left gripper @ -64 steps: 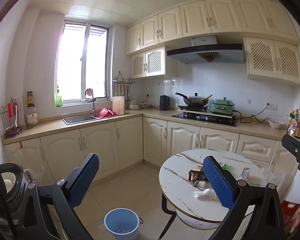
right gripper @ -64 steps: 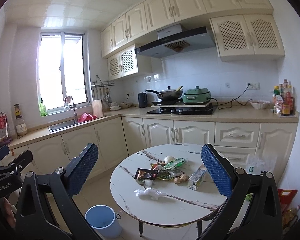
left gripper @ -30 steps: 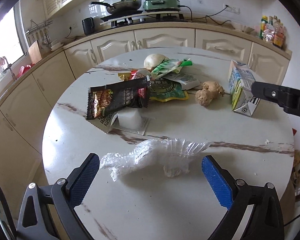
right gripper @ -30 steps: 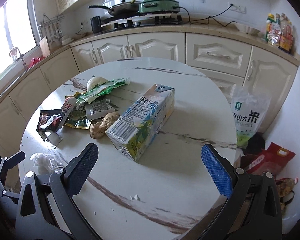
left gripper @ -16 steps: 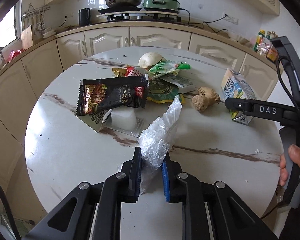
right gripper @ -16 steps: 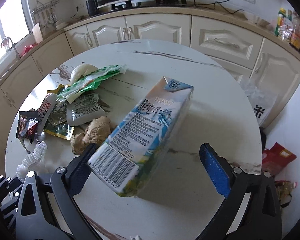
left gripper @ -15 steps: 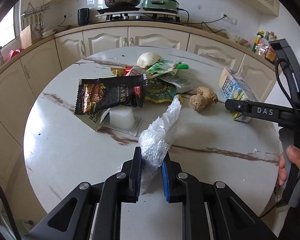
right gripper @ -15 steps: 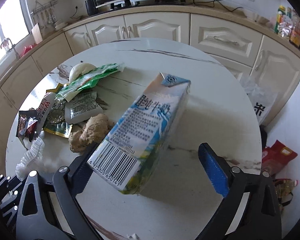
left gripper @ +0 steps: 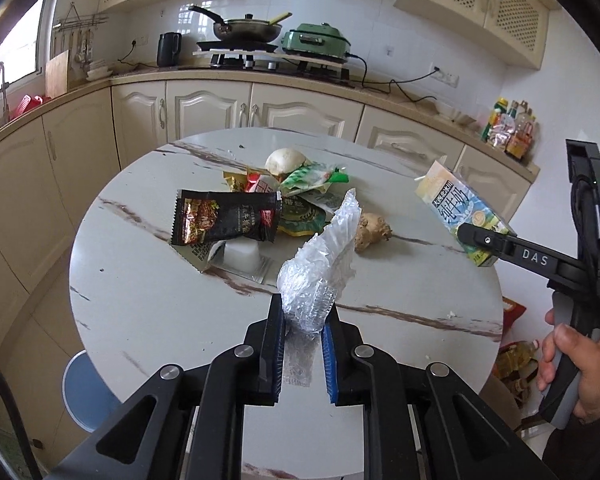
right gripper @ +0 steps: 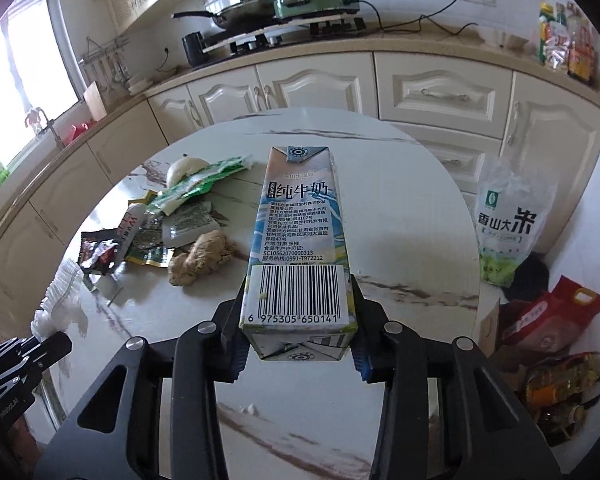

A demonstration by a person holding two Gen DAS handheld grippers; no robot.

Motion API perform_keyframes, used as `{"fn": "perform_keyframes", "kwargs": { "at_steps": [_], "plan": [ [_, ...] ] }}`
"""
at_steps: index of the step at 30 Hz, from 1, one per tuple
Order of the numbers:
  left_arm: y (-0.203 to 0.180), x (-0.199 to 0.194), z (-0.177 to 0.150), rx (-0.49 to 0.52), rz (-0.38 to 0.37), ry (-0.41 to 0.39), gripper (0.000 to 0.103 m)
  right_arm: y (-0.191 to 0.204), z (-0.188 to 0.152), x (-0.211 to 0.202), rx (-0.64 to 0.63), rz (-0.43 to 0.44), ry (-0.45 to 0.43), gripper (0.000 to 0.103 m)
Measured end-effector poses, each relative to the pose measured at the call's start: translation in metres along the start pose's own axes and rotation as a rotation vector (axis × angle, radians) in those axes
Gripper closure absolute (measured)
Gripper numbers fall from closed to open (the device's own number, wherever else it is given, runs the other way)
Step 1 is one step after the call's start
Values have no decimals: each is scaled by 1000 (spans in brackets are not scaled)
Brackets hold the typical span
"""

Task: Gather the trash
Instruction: 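Carry both items over the blue bucket and open both grippers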

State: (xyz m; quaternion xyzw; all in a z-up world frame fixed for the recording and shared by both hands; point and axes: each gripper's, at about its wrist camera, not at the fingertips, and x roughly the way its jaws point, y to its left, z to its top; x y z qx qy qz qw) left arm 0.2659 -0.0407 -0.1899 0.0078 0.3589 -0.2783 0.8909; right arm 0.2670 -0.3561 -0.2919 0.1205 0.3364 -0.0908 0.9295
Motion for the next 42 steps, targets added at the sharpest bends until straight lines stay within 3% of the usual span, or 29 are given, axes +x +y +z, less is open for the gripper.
{"fn": "perform_keyframes", "kwargs": {
  "at_steps": [5, 10, 16, 21, 28, 35, 42],
  "plan": [
    [19, -48, -12, -31, 9, -68, 90, 53, 2, -31, -81, 92, -51, 64],
    [68, -109, -36, -84, 72, -128, 90, 144, -5, -44, -213, 247, -60, 64],
    [152, -160, -74, -194, 233, -162, 90, 273, -34, -25, -376, 430, -10, 64],
    [220, -177, -114, -294, 338, -125, 90, 375, -74, 20, -484, 537, 88, 64],
    [314, -142, -171, -420, 417, 11, 90, 460, -135, 136, -566, 550, 287, 64],
    [390, -61, -203, -481, 413, 192, 90, 500, -187, 277, -587, 504, 479, 64],
    [447, 2, -228, -474, 410, 328, 88, 521, -208, 373, -512, 525, 562, 62]
  ]
}}
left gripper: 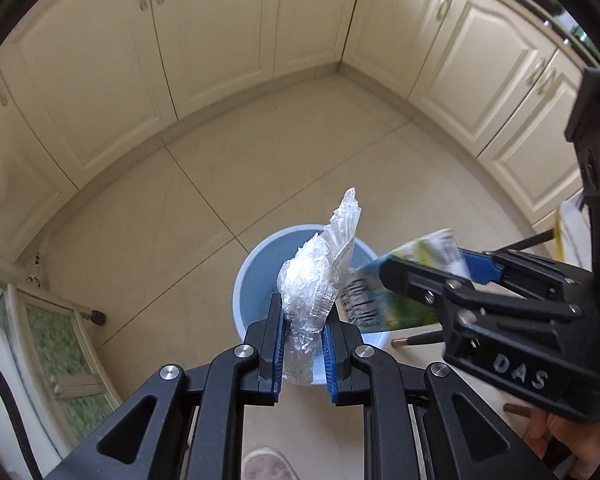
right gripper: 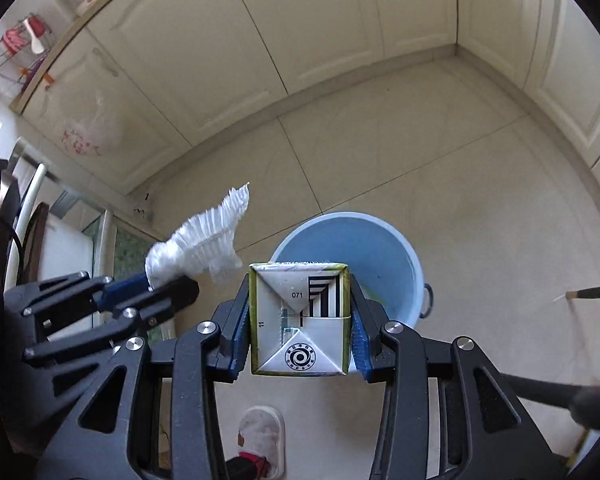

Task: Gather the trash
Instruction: 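Carry both items over the blue bucket and open both grippers, then move both tools back toward the table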

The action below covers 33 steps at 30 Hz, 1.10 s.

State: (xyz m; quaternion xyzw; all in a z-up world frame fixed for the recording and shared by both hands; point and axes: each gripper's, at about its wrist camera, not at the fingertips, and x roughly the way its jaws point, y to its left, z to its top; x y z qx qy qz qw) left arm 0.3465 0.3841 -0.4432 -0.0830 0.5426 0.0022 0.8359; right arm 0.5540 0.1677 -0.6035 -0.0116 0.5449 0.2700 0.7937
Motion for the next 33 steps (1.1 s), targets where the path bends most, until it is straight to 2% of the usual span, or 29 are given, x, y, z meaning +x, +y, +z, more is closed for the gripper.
{"fn": "perform_keyframes", "kwargs": {
  "at_steps": [1, 2, 3, 4, 5, 6, 9, 13, 17, 21, 22, 27, 31, 33],
  "plan": [
    [0, 7, 4, -4, -5, 12, 86, -7, 0, 6, 17, 1, 1, 61],
    [5, 14, 9, -10, -7, 23, 84, -11, 2, 14, 29, 0, 8, 52],
    [6, 20, 18, -16, -3, 34, 77, -12, 5, 21, 40, -17, 19, 48],
    [7, 25, 22, -22, 13, 45, 65, -20, 7, 24, 55, -35, 34, 35],
    [7, 28, 29, -25, 35, 55, 59, -25, 8, 25, 63, -29, 34, 21],
    [3, 29, 29, -25, 52, 54, 53, -26, 7, 23, 66, -31, 28, 18],
    [2, 21, 27, -51, 57, 37, 52, -20, 6, 8, 18, -96, 4, 17],
    [-11, -30, 18, -60, 91, -27, 52, 9, 3, -36, -57, -196, -67, 14],
    [-30, -97, -7, -75, 98, -138, 48, 40, -2, -100, -82, -244, -177, 12],
    [-51, -180, -40, -76, 128, -294, 40, 65, -19, -190, -97, -280, -310, 11],
    [-61, -202, -47, -69, 126, -334, 36, 71, -22, -209, -100, -285, -338, 8],
    [-116, -302, -98, -42, 113, -516, 27, 91, -63, -332, -104, -324, -517, 3],
    [-163, -372, -156, -14, 116, -646, 18, 111, -103, -422, -102, -368, -654, 0],
    [-189, -393, -189, 0, 102, -700, 16, 121, -125, -464, -98, -379, -720, 0]
  ]
}}
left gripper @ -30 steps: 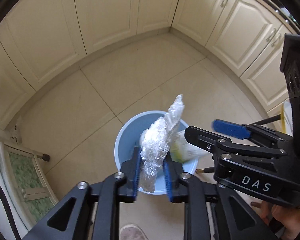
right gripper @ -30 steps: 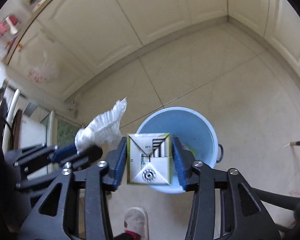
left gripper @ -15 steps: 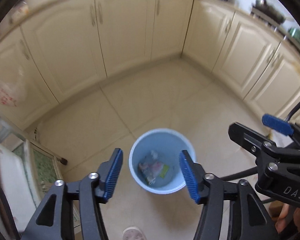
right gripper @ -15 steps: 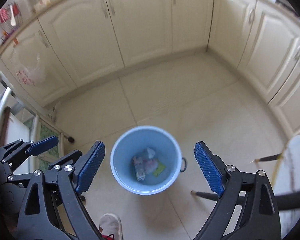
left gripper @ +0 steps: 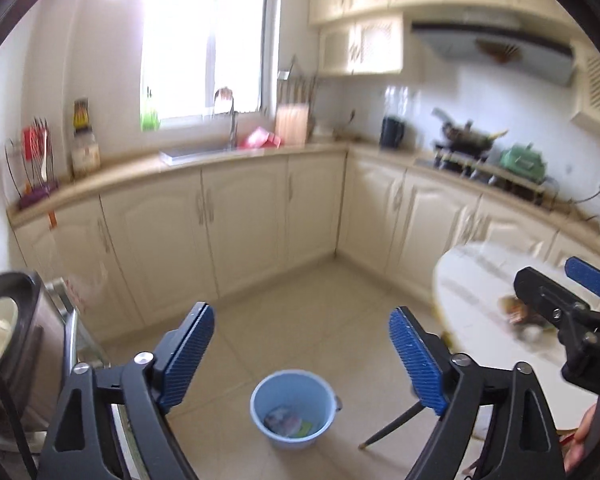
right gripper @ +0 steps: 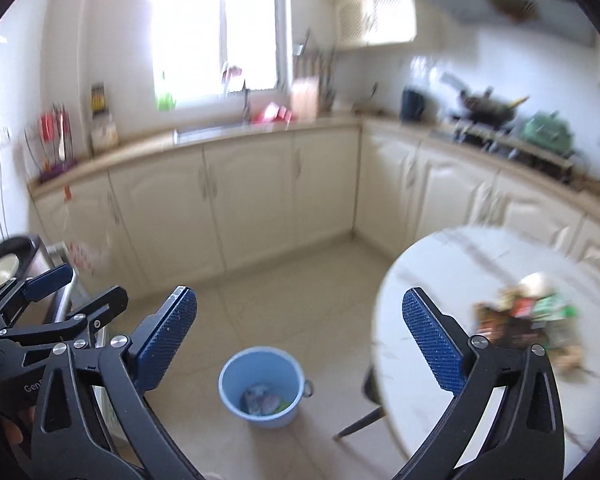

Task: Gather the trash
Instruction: 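Move both tools back toward the table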

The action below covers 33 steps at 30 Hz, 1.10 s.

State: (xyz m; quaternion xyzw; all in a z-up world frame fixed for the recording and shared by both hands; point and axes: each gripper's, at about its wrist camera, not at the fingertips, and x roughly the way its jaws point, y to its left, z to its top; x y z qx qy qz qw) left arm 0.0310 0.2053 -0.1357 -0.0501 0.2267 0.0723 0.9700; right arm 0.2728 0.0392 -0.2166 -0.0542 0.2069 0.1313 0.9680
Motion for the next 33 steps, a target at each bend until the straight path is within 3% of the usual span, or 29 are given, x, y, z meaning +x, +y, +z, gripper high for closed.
{"fn": "perform_keyframes", "kwargs": {
  "at_steps": [4, 12, 18, 25, 33],
  "plan": [
    [-32, -90, -37, 6, -16, -112, 1, -15, 14, -88, 19, -38, -117, 0],
    [-66, -216, -121, 56, -61, -247, 1, -44, 25, -224, 75, -99, -278, 0],
    [-58, -291, -155, 73, -90, -303, 1, -54, 22, -279, 76, -169, -323, 0],
    [-44, -324, -175, 79, -113, -334, 1, -55, 21, -302, 71, -197, -352, 0],
    [-39, -302, -154, 83, -115, -327, 1, -58, 15, -305, 74, -208, -348, 0]
  ]
}}
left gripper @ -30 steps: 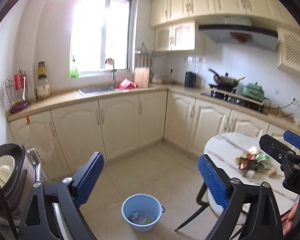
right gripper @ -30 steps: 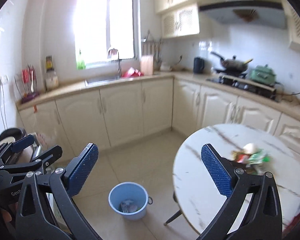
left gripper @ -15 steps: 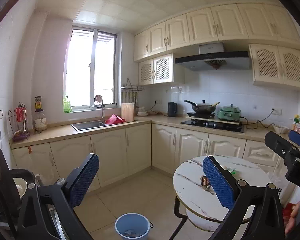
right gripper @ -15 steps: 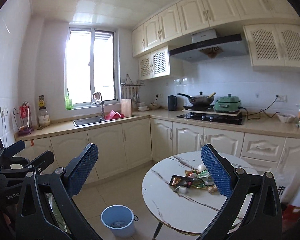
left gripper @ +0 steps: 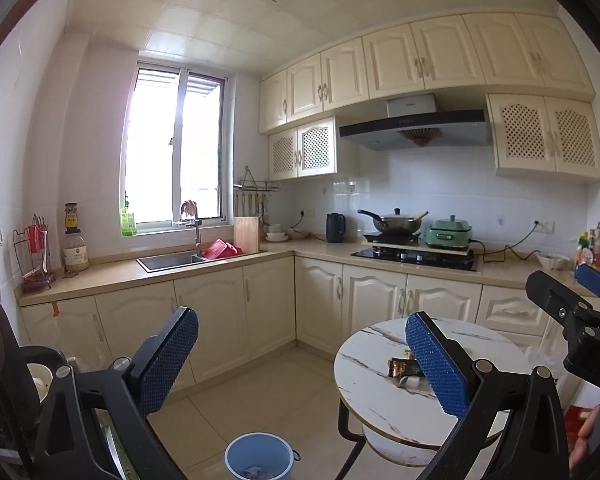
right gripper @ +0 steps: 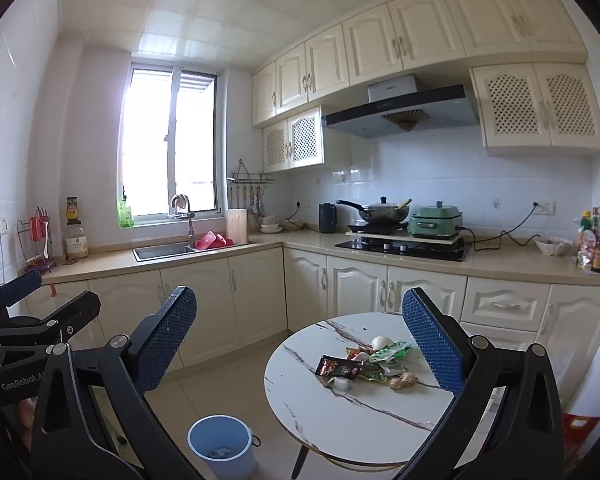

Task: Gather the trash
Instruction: 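Move both tools back toward the table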

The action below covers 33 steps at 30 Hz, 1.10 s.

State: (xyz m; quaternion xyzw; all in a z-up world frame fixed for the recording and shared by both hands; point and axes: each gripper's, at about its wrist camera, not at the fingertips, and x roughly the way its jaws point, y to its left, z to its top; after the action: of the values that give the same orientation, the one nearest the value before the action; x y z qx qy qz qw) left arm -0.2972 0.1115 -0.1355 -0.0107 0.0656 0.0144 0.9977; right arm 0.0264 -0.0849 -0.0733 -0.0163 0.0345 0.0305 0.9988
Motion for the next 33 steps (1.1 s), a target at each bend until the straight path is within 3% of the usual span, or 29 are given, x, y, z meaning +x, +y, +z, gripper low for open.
{"fn": "perform_keyframes", "kwargs": {
  "at_steps": [17, 33],
  "plan": [
    [-8, 53, 43, 7, -9, 8, 1, -7, -4, 1, 12, -21, 6, 0],
    [0, 82, 51, 10, -25, 29, 1, -17, -9, 12, 21, -40, 31, 0]
  ]
}}
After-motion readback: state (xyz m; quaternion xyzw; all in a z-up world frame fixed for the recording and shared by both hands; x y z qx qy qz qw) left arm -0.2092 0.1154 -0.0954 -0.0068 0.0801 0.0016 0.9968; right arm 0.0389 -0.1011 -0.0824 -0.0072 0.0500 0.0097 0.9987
